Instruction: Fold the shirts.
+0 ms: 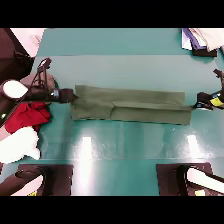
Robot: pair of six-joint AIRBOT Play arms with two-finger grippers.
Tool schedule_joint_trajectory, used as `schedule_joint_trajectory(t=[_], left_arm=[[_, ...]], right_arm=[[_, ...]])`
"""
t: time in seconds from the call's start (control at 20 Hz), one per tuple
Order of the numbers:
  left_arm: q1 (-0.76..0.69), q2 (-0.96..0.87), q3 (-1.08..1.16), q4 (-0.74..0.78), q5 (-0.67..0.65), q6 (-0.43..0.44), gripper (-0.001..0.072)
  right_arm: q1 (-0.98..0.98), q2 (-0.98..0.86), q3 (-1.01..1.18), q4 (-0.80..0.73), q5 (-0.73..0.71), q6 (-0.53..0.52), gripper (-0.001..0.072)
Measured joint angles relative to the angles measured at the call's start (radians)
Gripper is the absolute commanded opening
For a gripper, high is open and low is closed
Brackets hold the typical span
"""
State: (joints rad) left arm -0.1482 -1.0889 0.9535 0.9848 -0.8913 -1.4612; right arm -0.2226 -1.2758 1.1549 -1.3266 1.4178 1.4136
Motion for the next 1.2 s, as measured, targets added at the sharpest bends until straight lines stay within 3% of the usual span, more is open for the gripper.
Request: schedule_joint_trajectory(t=[0.15, 0.2, 0.25, 0.3, 0.5, 0.6, 0.65, 0.95, 1.2], left_arm=[[0.000, -0.124, 0.057, 0.001, 0.084, 0.003, 0.0027], [0.000, -0.156, 0.069, 0.002, 0.105, 0.003, 0.0192], [0.000, -0.181, 0.079, 0.002, 0.134, 0.003, 0.0549], [0.002, -0.203, 0.087, 0.000, 0.164, -0.003, 0.0666], [0.001, -0.244, 0.121, -0.013, 0.226, -0.033, 0.0635], [0.001, -0.251, 0.149, -0.017, 0.196, -0.040, 0.0127], [0.001, -0.253, 0.159, -0.017, 0.166, -0.041, 0.0034], [0.000, -0.258, 0.186, -0.023, 0.012, 0.008, 0.0033], [0.000, -0.259, 0.190, -0.025, -0.023, 0.018, 0.0025]], right_arm=[[0.003, -0.108, 0.070, 0.043, -0.041, 0.001, 0.0019], [0.003, -0.142, 0.095, 0.074, -0.064, 0.001, 0.0100], [0.003, -0.176, 0.121, 0.106, -0.092, 0.001, 0.0394], [0.003, -0.207, 0.147, 0.137, -0.118, 0.001, 0.0535], [-0.018, -0.304, 0.257, 0.235, -0.154, -0.013, 0.0534], [-0.050, -0.324, 0.282, 0.258, -0.095, -0.053, 0.0534], [-0.073, -0.330, 0.283, 0.264, -0.060, -0.074, 0.0534], [-0.239, -0.363, 0.148, 0.284, 0.044, -0.201, 0.0535], [-0.270, -0.417, 0.045, 0.398, 0.058, -0.303, 0.0523]])
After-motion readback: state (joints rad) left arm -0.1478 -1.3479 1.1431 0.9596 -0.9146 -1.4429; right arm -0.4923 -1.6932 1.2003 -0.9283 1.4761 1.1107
